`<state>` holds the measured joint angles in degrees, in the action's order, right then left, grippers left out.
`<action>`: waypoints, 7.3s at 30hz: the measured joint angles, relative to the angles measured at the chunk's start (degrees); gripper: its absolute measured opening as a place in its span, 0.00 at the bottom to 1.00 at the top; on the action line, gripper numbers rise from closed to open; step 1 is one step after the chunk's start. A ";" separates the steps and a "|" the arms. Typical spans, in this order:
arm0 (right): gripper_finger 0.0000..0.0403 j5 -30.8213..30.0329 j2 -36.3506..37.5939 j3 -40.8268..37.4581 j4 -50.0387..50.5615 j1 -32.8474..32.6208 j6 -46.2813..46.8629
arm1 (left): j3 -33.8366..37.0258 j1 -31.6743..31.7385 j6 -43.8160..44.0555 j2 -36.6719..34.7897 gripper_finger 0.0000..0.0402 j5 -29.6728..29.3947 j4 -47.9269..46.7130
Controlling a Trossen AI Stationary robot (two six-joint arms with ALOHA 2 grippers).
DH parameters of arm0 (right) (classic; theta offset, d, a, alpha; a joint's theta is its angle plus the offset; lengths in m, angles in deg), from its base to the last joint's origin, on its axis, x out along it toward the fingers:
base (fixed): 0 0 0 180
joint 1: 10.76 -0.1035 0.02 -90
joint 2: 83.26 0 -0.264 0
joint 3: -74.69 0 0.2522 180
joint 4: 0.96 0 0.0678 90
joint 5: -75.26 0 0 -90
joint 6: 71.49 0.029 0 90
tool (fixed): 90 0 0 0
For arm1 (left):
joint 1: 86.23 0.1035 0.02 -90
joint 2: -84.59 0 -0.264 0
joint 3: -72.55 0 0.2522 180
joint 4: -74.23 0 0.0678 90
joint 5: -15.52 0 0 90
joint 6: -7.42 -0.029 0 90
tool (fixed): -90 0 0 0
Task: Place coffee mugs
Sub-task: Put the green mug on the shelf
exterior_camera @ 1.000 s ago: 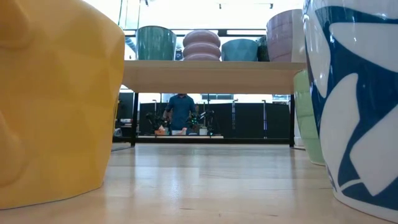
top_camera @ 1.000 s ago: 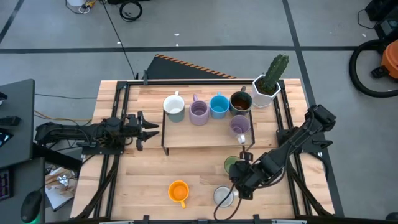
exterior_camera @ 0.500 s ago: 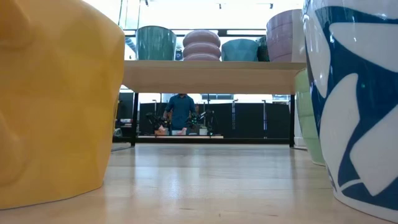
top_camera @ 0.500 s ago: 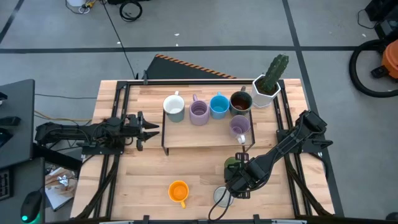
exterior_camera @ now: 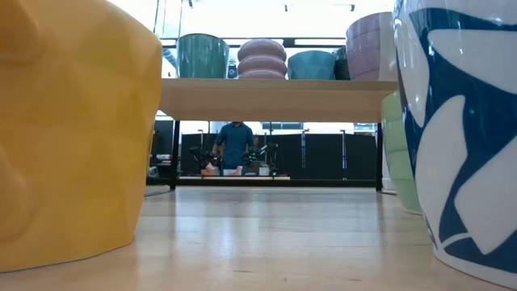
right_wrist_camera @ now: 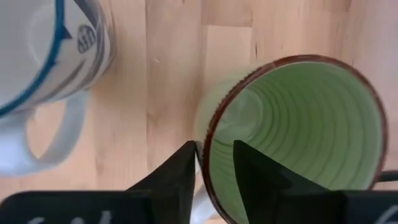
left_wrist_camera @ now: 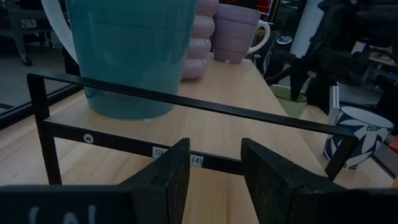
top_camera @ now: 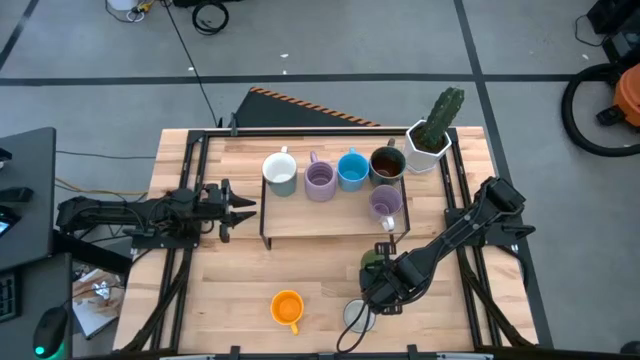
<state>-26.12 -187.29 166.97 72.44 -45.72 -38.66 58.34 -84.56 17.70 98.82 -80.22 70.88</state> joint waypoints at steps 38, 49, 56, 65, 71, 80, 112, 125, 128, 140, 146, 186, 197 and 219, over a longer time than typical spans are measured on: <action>0.06 0.31 0.11 12.22 2.25 1.40 -5.78 | 0.00 0.00 1.09 -0.01 0.37 0.00 0.02; 0.06 -2.23 0.17 24.46 6.52 3.43 -13.40 | -0.01 0.02 1.11 -0.01 0.37 0.00 0.02; 0.06 -1.51 0.17 28.29 6.78 5.52 -18.94 | 0.00 0.00 1.89 -0.01 0.37 0.00 -0.02; 0.06 -1.44 0.17 32.61 9.90 9.61 -23.07 | -0.01 0.00 3.66 0.01 0.37 -0.01 -2.74; 0.06 -1.42 0.17 34.00 11.62 12.77 -24.92 | -0.01 0.01 4.13 -0.01 0.37 0.00 -3.10; 0.07 0.46 0.17 34.03 15.94 18.48 -20.55 | 0.00 0.00 4.06 -0.01 0.37 -0.02 -3.03; 0.09 6.76 -0.85 34.07 23.92 26.56 -22.97 | -0.02 0.01 1.97 0.00 0.37 -0.22 -1.46; 0.21 6.45 -0.98 34.00 23.30 26.58 -23.55 | -0.02 0.01 2.01 -0.01 0.37 -0.22 -1.52; 0.27 6.47 -0.98 34.00 23.09 26.56 -23.55 | -0.02 0.01 2.01 0.00 0.37 -0.22 -1.53; 0.44 4.35 -0.70 38.69 24.45 26.50 -22.91 | -0.01 0.01 2.05 0.00 0.37 -0.22 -1.59; 0.48 2.01 -0.63 40.71 28.56 25.71 -21.81 | -0.02 0.02 2.27 -0.01 0.37 -0.22 -2.35; 0.50 -5.34 2.14 27.49 28.61 15.34 -7.15 | -0.02 0.01 2.51 0.00 0.37 -0.20 -3.13; 0.50 -3.45 2.12 25.86 24.70 15.34 -8.57 | -0.02 0.00 2.51 0.00 0.37 -0.21 -3.14; 0.50 -4.18 2.12 25.87 21.43 16.11 -8.07 | -0.01 0.02 2.28 0.01 0.37 -0.22 -3.12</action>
<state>-30.30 -185.17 192.85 93.87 -29.61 -46.74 58.33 -84.54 19.98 98.83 -80.44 67.76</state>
